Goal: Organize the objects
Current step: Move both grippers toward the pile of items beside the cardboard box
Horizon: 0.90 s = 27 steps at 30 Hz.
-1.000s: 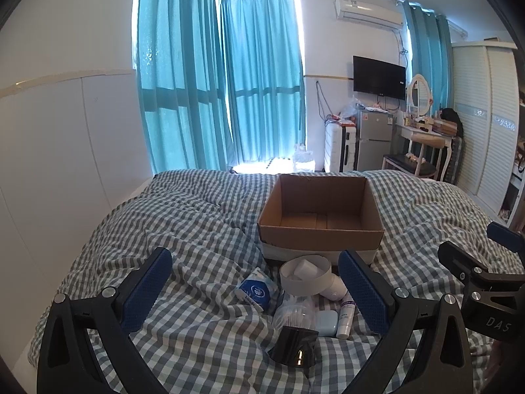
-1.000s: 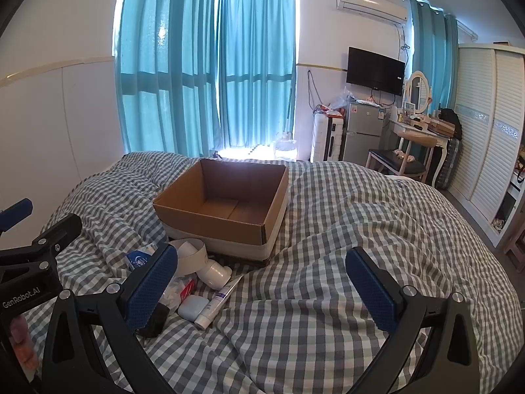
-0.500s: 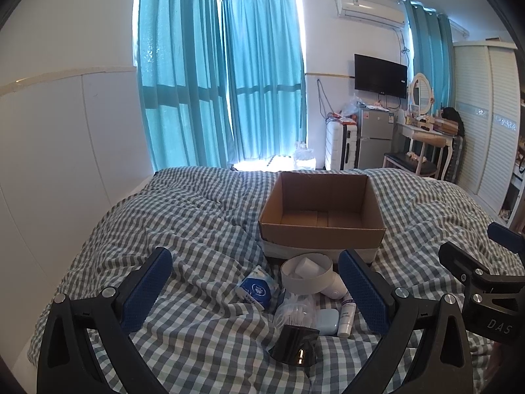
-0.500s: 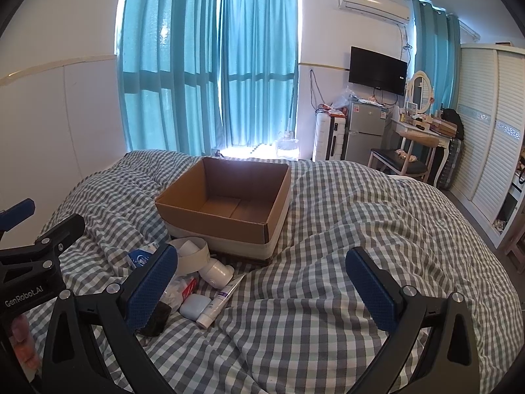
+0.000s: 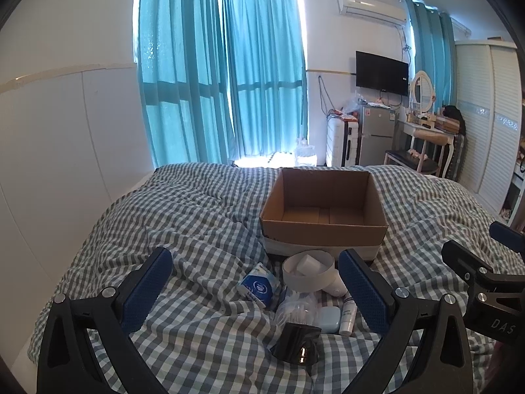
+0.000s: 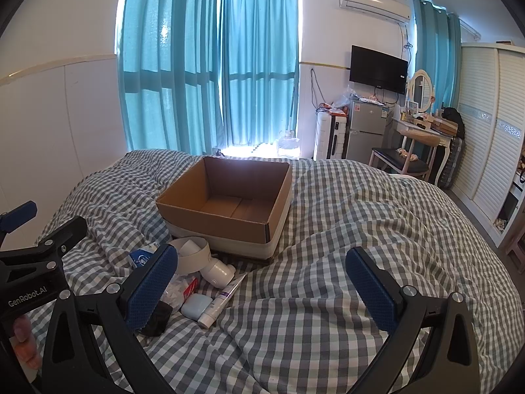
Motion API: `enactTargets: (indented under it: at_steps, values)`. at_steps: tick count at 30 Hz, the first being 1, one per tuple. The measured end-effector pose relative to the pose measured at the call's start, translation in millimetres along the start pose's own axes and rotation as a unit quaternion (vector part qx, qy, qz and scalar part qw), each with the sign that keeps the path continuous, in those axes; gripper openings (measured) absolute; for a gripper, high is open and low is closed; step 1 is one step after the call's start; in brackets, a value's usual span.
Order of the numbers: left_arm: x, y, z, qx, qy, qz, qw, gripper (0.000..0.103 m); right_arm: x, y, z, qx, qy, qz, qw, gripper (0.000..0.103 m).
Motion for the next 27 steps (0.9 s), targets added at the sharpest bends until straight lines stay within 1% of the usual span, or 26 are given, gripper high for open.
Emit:
enactTargets:
  at_steps: [15,21,27]
  values:
    - [2,4,2,-0.006,0.010,-0.005,0.9999,0.103,1,0,1,-0.005,0.002,0.003,1.000,0.103]
    - [8,7,10,-0.015,0.026,0.001,0.9996,0.103,5,4,7,-0.013,0.009,0.000,1.000,0.103]
    - [15,10,23,-0.014,0.046,-0.002,0.9988,0.103,7,7,17,-0.017,0.017,-0.003,1.000,0.103]
Point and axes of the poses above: each gripper's, at about its wrist camera, not at the fingertips, and z roughly the way its jaws point, y to its left, x to its underside, the point moved 8 cm from there along z, roughly the way its jaws point, and after that the axes turned 6 degrees about -x, right-handed, at the moved point
